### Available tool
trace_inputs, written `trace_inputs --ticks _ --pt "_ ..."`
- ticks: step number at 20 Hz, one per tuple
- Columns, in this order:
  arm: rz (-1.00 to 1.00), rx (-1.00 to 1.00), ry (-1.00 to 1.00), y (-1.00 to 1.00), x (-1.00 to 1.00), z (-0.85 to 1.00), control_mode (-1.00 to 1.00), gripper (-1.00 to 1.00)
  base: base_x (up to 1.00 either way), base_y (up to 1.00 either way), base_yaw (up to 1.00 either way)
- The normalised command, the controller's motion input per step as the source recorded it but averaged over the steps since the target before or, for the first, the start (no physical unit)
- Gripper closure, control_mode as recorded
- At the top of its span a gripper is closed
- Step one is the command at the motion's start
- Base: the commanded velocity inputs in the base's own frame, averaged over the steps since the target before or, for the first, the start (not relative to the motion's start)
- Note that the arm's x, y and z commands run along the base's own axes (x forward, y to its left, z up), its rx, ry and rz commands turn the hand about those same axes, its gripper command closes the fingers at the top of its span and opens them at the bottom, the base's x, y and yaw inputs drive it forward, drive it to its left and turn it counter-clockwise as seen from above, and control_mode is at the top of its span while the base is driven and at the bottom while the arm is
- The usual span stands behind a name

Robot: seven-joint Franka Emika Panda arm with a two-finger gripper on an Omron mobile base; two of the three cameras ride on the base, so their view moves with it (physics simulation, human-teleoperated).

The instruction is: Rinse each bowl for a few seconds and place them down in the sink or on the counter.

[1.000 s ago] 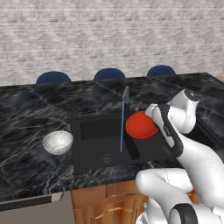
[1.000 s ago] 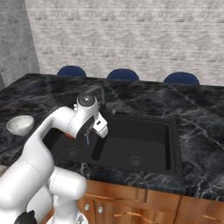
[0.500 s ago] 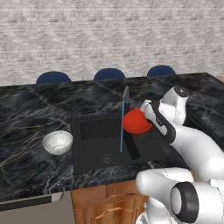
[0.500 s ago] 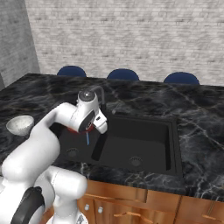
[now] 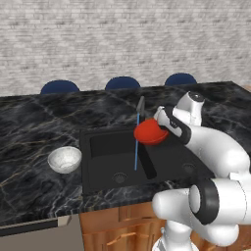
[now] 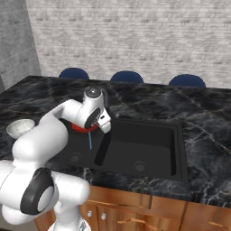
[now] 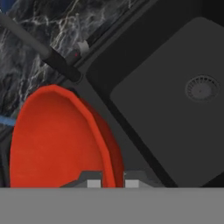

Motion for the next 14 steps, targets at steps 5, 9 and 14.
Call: trace_inputs --ticks 5,9,14 --pt "-0.04 0.06 0.02 0.04 0.26 -0.04 -1.0 1.0 0.0 0.0 0.0" --pt "-0.06 0.03 0.01 0.19 0.25 -0.11 -1.0 1.0 0.0 0.0 0.0" --pt "-0.08 0.02 0.0 0.22 0.23 -0.13 -1.0 1.0 0.0 0.0 0.0"
